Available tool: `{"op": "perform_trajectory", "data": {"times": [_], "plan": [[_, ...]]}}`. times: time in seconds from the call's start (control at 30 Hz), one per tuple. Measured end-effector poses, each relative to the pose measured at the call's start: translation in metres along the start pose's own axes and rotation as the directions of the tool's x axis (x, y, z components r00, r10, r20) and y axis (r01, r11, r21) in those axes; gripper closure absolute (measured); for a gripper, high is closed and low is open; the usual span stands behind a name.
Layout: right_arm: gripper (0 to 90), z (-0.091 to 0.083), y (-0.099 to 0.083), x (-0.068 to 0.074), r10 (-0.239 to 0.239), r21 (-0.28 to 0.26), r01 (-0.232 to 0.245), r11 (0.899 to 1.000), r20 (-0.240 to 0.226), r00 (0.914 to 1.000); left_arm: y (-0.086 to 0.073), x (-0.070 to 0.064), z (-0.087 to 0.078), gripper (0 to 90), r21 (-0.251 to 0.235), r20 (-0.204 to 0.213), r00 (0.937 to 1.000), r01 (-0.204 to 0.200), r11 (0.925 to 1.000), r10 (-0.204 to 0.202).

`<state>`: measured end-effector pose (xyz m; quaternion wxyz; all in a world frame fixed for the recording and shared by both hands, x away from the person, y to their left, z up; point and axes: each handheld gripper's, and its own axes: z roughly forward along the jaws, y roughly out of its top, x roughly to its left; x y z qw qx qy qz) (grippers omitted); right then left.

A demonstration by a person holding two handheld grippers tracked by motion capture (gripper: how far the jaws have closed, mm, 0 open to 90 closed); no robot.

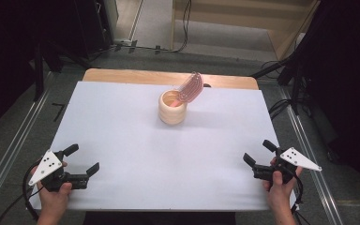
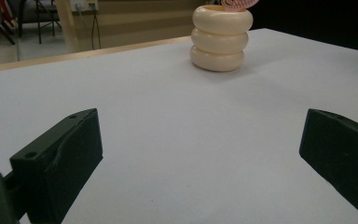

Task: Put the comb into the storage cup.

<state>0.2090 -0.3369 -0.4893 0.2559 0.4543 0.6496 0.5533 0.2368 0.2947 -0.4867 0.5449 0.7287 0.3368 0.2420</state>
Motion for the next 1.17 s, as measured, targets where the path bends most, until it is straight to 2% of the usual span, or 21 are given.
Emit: {"op": "perform_trajectory", "data": {"times": [0.37,0.4,0.5,0.6,0.63,0.67,0.93,1.17], "plan": [[0.0,-0.013,-0.014,-0.008,-0.003,0.002,0.003,1.0,0.011,0.9999,0.0,0.001,-0.001,0.0,-0.002,0.0,1.0,0.006,1.0,-0.006],[0.0,-0.016,-0.017,-0.01,-0.009,0.005,0.009,1.0,0.029,0.9995,0.0,0.001,-0.001,0.0,-0.003,0.002,1.0,0.007,1.0,-0.007],[0.0,-0.019,-0.019,-0.012,-0.012,-0.003,0.012,1.0,0.039,0.9992,0.0,0.001,-0.001,0.0,-0.006,0.005,1.0,0.009,0.9999,-0.009],[0.0,-0.024,-0.022,-0.016,0.006,-0.015,-0.006,1.0,0.034,0.9994,0.0,0.001,-0.001,0.0,-0.01,0.009,0.9999,0.007,0.9999,-0.007],[0.0,-0.024,-0.022,-0.016,0.006,-0.015,-0.006,1.0,0.034,0.9994,0.0,0.001,-0.001,0.0,-0.01,0.009,0.9999,0.007,0.9999,-0.007],[0.0,-0.025,-0.023,-0.016,-0.013,-0.013,0.013,1.0,0.039,0.9992,0.0,0.001,-0.001,0.0,-0.01,0.01,0.9999,0.008,0.9999,-0.008],[0.0,-0.021,-0.027,-0.015,-0.039,-0.004,0.039,0.999,0.045,0.9982,0.0,0.002,-0.002,0.0,-0.012,0.007,0.9999,0.012,0.9999,-0.012],[0.0,-0.021,-0.028,-0.015,-0.035,-0.006,0.036,0.999,0.052,0.998,0.0,0.001,-0.001,0.0,-0.01,0.012,0.9999,0.007,0.9999,-0.007]]}}
